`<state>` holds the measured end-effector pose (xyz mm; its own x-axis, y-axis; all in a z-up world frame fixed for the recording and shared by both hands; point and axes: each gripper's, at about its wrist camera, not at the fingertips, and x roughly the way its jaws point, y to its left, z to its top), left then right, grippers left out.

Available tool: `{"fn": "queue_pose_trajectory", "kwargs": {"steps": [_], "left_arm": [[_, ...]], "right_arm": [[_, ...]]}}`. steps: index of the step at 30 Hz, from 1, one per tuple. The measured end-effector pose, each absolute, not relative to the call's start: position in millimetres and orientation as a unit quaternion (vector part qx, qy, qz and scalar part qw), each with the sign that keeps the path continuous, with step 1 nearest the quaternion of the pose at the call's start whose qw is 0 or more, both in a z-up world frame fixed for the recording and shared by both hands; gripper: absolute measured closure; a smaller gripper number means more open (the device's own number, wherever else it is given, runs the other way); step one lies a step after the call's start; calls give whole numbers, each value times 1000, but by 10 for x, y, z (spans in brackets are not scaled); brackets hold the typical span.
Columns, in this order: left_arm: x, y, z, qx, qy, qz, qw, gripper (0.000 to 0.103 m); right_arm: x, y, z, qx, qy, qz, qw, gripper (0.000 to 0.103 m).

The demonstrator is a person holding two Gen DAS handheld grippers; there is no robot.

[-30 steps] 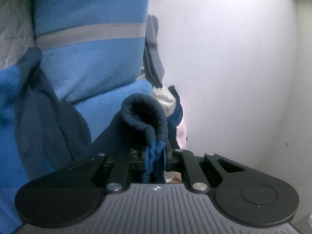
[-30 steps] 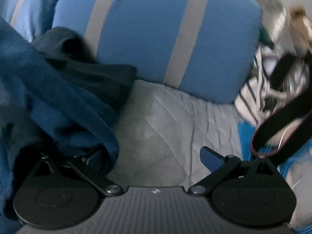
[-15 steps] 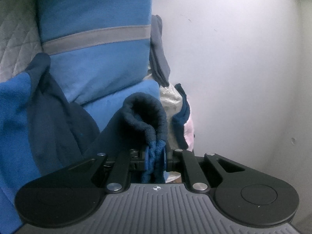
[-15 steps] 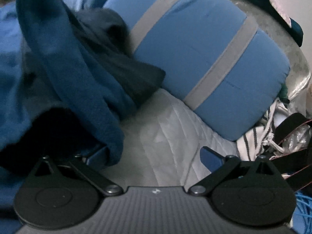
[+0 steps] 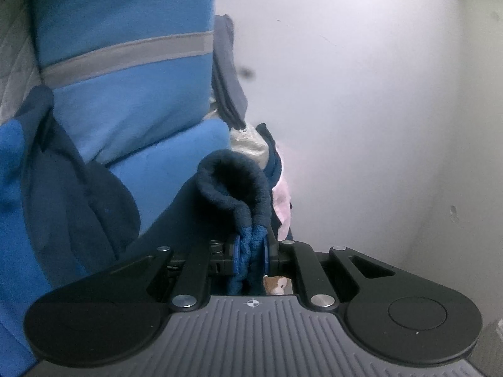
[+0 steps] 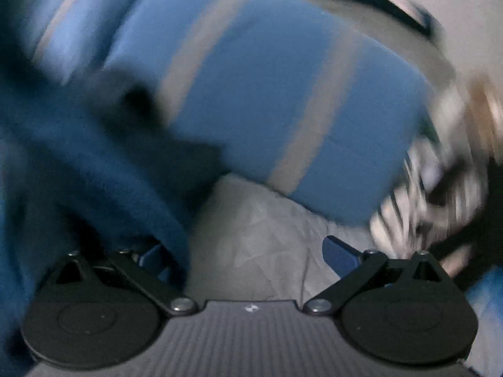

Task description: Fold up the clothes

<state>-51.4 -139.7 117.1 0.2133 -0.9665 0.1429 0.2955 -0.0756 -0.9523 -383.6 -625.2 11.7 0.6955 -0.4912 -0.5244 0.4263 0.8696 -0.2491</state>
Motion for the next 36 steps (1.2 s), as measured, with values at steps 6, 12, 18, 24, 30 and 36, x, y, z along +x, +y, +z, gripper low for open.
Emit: {"fn": "queue_pose_trajectory", "kwargs": {"steps": [6,12,18,24,30,36], "left_arm": [[-534,-1298,1238,-436,323,-557,629,90],[-606,-1133,1106,-287,330,-554,708,89],[-560,-1145,398,-149,435,-452,764,89],[-629,-1233,-6,-81,487,-401,771,87],[-678,-1171,114,-89,498,-390,770,88],[-655,-1193,271,-110,494,-389,770,88]], "right_arm": [[-4101,-6692,256,159,270,-260,913,0],[-4051,-6641,189,126,292,-271,909,0],[-3926,-6455,127,44,341,-261,902,0],[-3854,-6343,131,18,361,-268,893,0],[-3884,-6340,180,18,381,-260,887,0],[-4127,-6457,430,147,361,-202,898,9]]}}
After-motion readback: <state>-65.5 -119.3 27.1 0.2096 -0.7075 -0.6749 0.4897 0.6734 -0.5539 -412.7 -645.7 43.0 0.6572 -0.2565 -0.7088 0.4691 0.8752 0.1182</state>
